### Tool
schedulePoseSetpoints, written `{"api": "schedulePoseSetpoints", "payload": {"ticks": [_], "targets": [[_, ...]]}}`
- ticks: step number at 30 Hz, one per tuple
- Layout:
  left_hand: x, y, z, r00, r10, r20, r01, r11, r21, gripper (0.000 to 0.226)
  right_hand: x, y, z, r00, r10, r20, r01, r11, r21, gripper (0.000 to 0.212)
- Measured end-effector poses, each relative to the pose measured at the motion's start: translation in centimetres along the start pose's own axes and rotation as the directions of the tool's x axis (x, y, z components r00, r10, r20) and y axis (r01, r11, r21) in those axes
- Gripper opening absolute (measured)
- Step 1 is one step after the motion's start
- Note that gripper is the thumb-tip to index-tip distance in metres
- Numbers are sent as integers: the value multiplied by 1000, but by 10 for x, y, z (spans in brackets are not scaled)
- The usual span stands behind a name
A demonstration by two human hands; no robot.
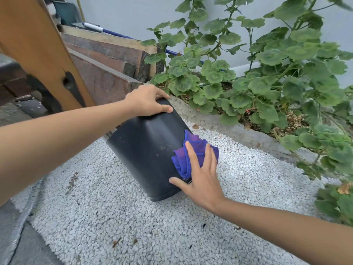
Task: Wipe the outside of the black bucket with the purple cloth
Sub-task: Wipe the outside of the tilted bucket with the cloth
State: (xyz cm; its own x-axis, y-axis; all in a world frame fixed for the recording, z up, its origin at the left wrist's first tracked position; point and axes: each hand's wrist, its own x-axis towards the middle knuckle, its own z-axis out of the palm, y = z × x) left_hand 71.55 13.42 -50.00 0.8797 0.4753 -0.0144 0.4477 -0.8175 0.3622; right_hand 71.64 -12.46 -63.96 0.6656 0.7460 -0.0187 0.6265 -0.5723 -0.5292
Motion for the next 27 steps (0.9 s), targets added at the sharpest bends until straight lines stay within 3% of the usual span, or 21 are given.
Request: {"api": "schedulePoseSetpoints", "payload": {"ticks": [2, 5, 8, 13, 20, 27], "targets": [[0, -5, 1, 1000, 28, -4, -28, 998, 63, 53, 8, 9, -4, 999, -29, 25, 28, 999, 37, 107], [-3, -17, -10, 995, 38, 87, -37, 999, -16, 58, 19, 15, -6, 998, -64, 26, 63, 998, 27, 107], [-18, -40, -19, 972, 111, 205, -108, 994, -29, 84, 29, 21, -9, 995, -96, 16, 96, 995, -3, 107], [-44, -68, -7, 937, 270, 220, -285, 958, 37, 123, 50, 37, -21, 990, -130, 50, 127, 990, 60, 110], [-20, -52, 11, 917, 323, 234, -369, 909, 194, 122, 106, 73, -49, 959, -152, 237, 93, 966, 243, 123], [-17, -44, 11, 950, 242, 196, -281, 937, 205, 128, 97, 68, -42, 982, -144, 122, 109, 960, 258, 99]]}}
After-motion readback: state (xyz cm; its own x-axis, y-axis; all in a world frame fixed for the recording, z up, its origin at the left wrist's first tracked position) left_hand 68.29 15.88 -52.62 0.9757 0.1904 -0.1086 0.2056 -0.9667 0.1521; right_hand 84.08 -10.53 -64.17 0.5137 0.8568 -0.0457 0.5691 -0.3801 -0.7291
